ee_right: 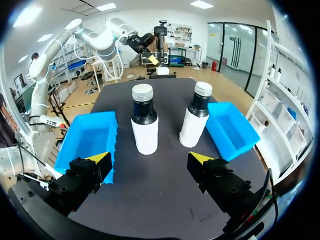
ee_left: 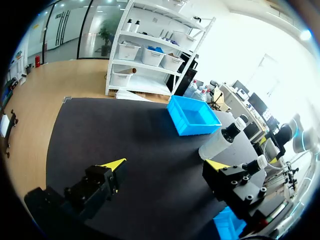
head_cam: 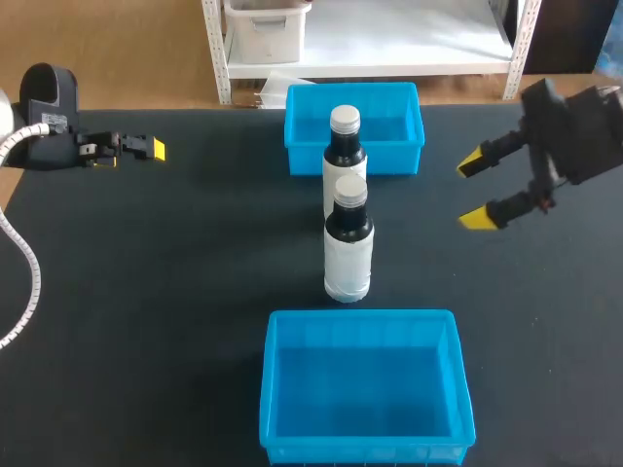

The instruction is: Pick up the bottle, and place it in the far bin if it is heavy, or in the near bin if it is light.

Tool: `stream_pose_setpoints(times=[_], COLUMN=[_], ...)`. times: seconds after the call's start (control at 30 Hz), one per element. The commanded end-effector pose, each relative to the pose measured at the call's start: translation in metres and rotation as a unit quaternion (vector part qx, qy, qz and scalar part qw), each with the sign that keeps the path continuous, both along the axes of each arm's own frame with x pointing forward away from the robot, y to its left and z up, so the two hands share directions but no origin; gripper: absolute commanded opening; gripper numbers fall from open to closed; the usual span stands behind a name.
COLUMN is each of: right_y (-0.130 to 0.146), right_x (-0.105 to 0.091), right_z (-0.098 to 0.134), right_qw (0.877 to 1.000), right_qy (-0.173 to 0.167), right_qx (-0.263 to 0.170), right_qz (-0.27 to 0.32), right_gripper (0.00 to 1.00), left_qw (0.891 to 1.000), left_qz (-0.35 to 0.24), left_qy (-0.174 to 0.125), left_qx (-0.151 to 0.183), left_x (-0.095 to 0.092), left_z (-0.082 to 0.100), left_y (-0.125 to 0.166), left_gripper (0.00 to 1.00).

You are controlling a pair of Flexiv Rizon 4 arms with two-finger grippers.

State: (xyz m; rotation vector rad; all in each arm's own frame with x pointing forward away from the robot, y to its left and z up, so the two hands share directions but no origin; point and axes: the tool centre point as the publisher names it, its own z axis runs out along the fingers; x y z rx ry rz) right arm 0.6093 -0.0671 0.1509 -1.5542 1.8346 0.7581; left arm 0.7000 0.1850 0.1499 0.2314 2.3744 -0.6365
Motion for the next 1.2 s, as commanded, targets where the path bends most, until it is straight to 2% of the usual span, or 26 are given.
stream_pose_setpoints(times=[0.03,0.27,0.57,1.2], right_y=[0.016,0.046,0.082,0.123], right_x=[0.005,0.004,0.006,0.001], right_z=[-0.008,-0.012,-0.013,-0.028], right_qw=[1.000,0.999,0.998,0.997], right_qy=[-0.005,-0.010,-0.005,0.008], right_qx=[0.005,0.009,0.020,0.022], right_qz=[0.011,0.043,0.056,0.069], right_gripper=[1.00,1.00,1.00,1.00], left_qw=[1.000,1.000,1.000,1.000], left_qz=[0.000,0.000,0.000,0.000], left_qy=[0.000,0.000,0.000,0.000], left_qx=[0.000,0.000,0.000,0.000], left_x=[0.000,0.000,0.000,0.000], left_z=[0.000,0.000,0.000,0.000], left_y=[0.000,0.000,0.000,0.000], left_gripper=[1.00,1.00,1.00,1.00])
